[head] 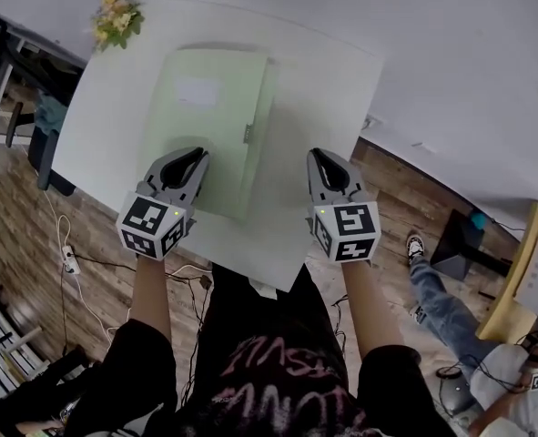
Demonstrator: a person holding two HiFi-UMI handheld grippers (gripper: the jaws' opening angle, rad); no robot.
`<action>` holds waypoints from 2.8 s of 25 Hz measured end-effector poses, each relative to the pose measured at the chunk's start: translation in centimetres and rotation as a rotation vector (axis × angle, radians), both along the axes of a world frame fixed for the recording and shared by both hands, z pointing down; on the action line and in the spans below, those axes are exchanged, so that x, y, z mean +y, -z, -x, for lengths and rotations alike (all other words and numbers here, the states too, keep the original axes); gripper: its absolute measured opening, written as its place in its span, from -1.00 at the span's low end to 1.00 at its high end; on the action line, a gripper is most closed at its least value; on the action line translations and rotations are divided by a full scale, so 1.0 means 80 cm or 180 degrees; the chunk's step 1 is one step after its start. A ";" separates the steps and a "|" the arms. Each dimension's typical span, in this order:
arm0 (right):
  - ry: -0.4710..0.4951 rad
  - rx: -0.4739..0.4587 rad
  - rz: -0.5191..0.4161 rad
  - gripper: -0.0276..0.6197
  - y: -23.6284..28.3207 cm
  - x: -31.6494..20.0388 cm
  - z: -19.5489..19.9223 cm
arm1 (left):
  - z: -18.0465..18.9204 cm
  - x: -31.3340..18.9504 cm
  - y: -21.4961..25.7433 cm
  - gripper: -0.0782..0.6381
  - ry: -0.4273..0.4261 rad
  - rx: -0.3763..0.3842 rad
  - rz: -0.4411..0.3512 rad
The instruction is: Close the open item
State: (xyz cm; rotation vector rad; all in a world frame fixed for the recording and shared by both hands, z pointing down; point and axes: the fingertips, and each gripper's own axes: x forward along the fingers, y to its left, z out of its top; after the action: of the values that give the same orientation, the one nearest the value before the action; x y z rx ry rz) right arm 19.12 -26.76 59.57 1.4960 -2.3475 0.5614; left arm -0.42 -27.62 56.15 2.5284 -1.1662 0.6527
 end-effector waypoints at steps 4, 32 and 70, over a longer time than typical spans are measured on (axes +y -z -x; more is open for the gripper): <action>-0.0014 0.0010 0.0037 -0.83 -0.008 0.004 0.001 | -0.009 -0.001 -0.020 -0.65 -0.0104 -0.0215 0.0148; -0.0134 -0.0061 0.0009 -0.83 0.001 0.000 -0.006 | -0.034 0.004 -0.066 -0.67 -0.0506 -0.0808 0.0819; -0.0101 -0.0026 -0.0557 -0.83 0.144 -0.029 0.040 | 0.048 -0.025 0.137 -0.73 0.0363 0.0218 -0.0601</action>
State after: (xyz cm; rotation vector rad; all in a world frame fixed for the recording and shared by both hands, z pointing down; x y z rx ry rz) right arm 15.94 -29.11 48.08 1.6103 -2.4372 0.3783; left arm -4.29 -29.63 45.22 2.5891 -1.3947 0.4432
